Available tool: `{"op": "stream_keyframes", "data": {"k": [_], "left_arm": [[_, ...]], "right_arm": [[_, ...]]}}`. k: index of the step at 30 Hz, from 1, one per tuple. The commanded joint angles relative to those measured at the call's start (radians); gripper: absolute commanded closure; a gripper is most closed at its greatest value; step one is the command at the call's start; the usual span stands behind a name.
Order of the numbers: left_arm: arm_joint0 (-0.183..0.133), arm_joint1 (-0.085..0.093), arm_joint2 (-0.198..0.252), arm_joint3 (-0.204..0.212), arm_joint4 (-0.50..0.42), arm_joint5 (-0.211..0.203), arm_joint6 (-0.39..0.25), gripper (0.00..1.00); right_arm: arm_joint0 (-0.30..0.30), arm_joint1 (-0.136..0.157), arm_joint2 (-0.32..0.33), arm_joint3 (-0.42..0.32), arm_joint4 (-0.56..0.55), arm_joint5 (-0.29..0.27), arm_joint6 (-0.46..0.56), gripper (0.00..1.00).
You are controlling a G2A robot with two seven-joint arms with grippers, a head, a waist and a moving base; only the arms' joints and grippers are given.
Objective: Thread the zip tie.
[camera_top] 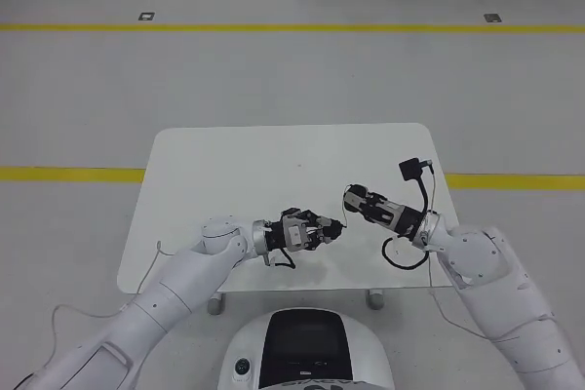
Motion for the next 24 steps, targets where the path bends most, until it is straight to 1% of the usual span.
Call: {"op": "stream_keyframes", "data": {"k": [1,16,24], "left_arm": [[0.0,0.0,0.0,-0.001,-0.002,0.0,0.002,1.0],[-0.001,0.005,0.008,-0.003,-0.005,0.0,0.009,1.0],[-0.004,0.005,0.012,-0.002,-0.012,0.0,0.005,1.0]], "right_arm": [[0.0,0.001,-0.001,0.0,-0.001,0.0,0.0,1.0],[-0.005,0.009,0.002,-0.009,0.009,0.0,-0.016,1.0],[0.001,0.011,-0.008,-0.001,0.008,0.0,-0.017,1.0]]}}
